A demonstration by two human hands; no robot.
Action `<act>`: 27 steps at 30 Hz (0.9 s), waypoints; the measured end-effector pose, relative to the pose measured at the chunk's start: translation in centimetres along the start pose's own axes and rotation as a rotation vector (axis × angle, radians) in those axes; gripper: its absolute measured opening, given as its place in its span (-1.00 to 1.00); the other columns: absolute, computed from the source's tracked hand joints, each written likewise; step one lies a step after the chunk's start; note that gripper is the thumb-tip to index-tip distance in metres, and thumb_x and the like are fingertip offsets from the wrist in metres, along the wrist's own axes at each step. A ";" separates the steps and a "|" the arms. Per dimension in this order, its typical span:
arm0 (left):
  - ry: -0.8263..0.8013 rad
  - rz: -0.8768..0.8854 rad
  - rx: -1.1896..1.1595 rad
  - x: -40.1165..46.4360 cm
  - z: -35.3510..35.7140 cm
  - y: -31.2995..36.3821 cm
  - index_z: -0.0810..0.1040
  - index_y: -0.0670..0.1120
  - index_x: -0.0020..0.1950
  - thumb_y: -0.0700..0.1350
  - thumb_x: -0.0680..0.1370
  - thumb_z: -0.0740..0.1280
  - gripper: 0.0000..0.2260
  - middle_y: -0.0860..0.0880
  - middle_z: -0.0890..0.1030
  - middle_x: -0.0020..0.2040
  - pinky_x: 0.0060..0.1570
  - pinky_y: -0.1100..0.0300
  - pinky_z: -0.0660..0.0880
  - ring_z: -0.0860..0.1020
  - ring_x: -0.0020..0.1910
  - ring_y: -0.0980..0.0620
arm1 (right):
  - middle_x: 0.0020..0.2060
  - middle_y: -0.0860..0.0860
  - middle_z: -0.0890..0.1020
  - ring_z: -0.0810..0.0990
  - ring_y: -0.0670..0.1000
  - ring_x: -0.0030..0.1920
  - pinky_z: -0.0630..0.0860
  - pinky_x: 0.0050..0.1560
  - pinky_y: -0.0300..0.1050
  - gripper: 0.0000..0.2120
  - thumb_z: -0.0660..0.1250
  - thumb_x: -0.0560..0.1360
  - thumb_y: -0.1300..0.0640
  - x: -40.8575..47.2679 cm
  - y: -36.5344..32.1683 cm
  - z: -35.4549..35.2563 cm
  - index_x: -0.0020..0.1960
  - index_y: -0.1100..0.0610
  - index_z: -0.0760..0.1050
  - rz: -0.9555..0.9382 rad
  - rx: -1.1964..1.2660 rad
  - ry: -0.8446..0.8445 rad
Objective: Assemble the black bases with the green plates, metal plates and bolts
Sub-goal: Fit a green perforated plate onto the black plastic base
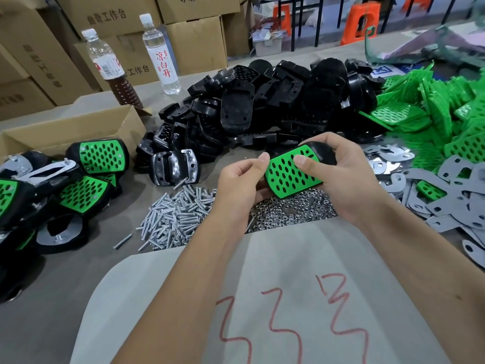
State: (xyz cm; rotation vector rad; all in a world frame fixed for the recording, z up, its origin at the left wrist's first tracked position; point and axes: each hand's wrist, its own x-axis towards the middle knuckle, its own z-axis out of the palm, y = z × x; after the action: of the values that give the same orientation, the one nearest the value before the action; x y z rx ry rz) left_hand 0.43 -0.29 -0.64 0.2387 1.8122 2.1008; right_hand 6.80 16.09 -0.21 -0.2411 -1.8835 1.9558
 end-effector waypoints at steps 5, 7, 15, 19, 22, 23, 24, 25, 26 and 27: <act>-0.017 0.026 0.037 -0.5 0.0 0.1 0.67 -0.30 0.03 -0.10 0.64 0.40 -0.75 -0.29 0.70 0.08 0.15 -0.24 0.64 0.70 0.04 -0.20 | -0.22 -0.04 0.67 0.66 0.04 -0.08 0.61 0.00 0.11 -0.83 0.57 0.49 0.21 -0.1 0.1 -0.2 -0.03 0.07 0.59 0.014 -0.036 -0.032; -0.009 0.023 0.027 -0.6 -0.1 0.1 0.68 -0.26 -0.02 -0.15 0.65 0.38 -0.82 -0.31 0.69 0.06 0.20 -0.31 0.59 0.67 0.02 -0.20 | -0.25 -0.12 0.66 0.64 -0.05 -0.12 0.58 -0.06 -0.02 -0.81 0.60 0.44 0.16 -0.1 0.1 -0.2 -0.04 0.02 0.61 0.013 -0.103 -0.059; 0.011 -0.012 -0.070 -1.0 0.5 0.4 0.60 -0.24 -0.05 -0.16 0.66 0.35 -0.84 -0.17 0.64 -0.07 0.15 -0.25 0.58 0.59 -0.04 -0.14 | -0.16 -0.01 0.68 0.70 0.20 0.00 0.60 0.03 0.14 -0.81 0.56 0.49 0.24 -0.2 -0.1 0.5 -0.07 -0.05 0.70 -0.008 -0.051 -0.069; 0.011 0.011 -0.084 -0.9 0.4 0.6 0.60 -0.23 0.12 -0.16 0.61 0.42 -0.84 -0.19 0.61 0.06 0.16 -0.20 0.58 0.60 0.04 -0.12 | -0.17 0.02 0.62 0.65 0.06 -0.08 0.59 -0.11 -0.04 -0.82 0.53 0.51 0.26 -0.3 -0.2 0.3 -0.02 -0.02 0.68 -0.039 -0.061 -0.105; 0.043 0.071 -0.010 -0.7 0.3 0.2 0.68 -0.12 0.06 -0.16 0.55 0.49 -0.89 -0.14 0.65 -0.02 0.15 -0.17 0.57 0.60 0.00 -0.08 | -0.20 -0.01 0.61 0.61 -0.03 -0.12 0.58 -0.08 -0.07 -0.82 0.54 0.50 0.26 -0.5 -0.2 0.3 0.01 0.01 0.68 -0.038 -0.096 -0.116; 0.049 0.083 0.012 -0.6 0.4 0.1 0.69 -0.11 0.00 -0.17 0.57 0.49 -0.96 -0.14 0.67 -0.06 0.13 -0.16 0.56 0.59 -0.03 -0.08 | -0.20 -0.03 0.61 0.61 -0.03 -0.12 0.59 -0.06 -0.02 -0.83 0.55 0.50 0.25 -0.5 -0.2 0.4 0.00 0.01 0.68 -0.034 -0.110 -0.101; 0.061 0.088 0.035 -0.6 0.3 0.0 0.70 -0.11 -0.04 -0.16 0.57 0.48 -0.97 -0.13 0.68 -0.09 0.10 -0.14 0.56 0.59 -0.05 -0.07 | -0.19 -0.03 0.62 0.62 -0.02 -0.10 0.62 -0.03 0.03 -0.83 0.55 0.49 0.24 -0.5 -0.1 0.4 0.00 0.02 0.68 -0.023 -0.117 -0.080; 0.070 0.087 0.056 -0.5 0.4 0.0 0.70 -0.11 -0.06 -0.15 0.58 0.49 -0.96 -0.11 0.69 -0.12 0.08 -0.12 0.57 0.60 -0.07 -0.06 | -0.17 -0.01 0.63 0.64 0.02 -0.08 0.64 0.01 0.07 -0.84 0.56 0.49 0.23 -0.5 -0.1 0.4 0.01 0.03 0.69 -0.010 -0.120 -0.060; 0.072 0.086 0.072 -0.4 0.4 0.0 0.70 -0.12 -0.06 -0.14 0.58 0.49 -0.94 -0.10 0.69 -0.13 0.07 -0.10 0.58 0.61 -0.09 -0.05 | -0.15 0.00 0.66 0.66 0.03 -0.06 0.64 0.03 0.07 -0.84 0.55 0.50 0.22 -0.6 0.0 0.5 0.03 0.04 0.68 -0.001 -0.124 -0.044; 0.068 0.084 0.078 -0.3 0.4 0.0 0.70 -0.14 -0.05 -0.14 0.58 0.49 -0.92 -0.11 0.70 -0.13 0.07 -0.11 0.59 0.62 -0.09 -0.05 | -0.15 0.00 0.69 0.68 0.02 -0.06 0.64 0.02 0.05 -0.85 0.55 0.50 0.22 -0.6 0.0 0.5 0.04 0.05 0.68 0.005 -0.128 -0.035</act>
State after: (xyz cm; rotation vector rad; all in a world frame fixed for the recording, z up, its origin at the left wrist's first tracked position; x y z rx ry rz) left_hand 0.87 -0.08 -0.58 0.2707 1.9581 2.1207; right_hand 7.13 15.43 -0.29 -0.2501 -2.0353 1.8563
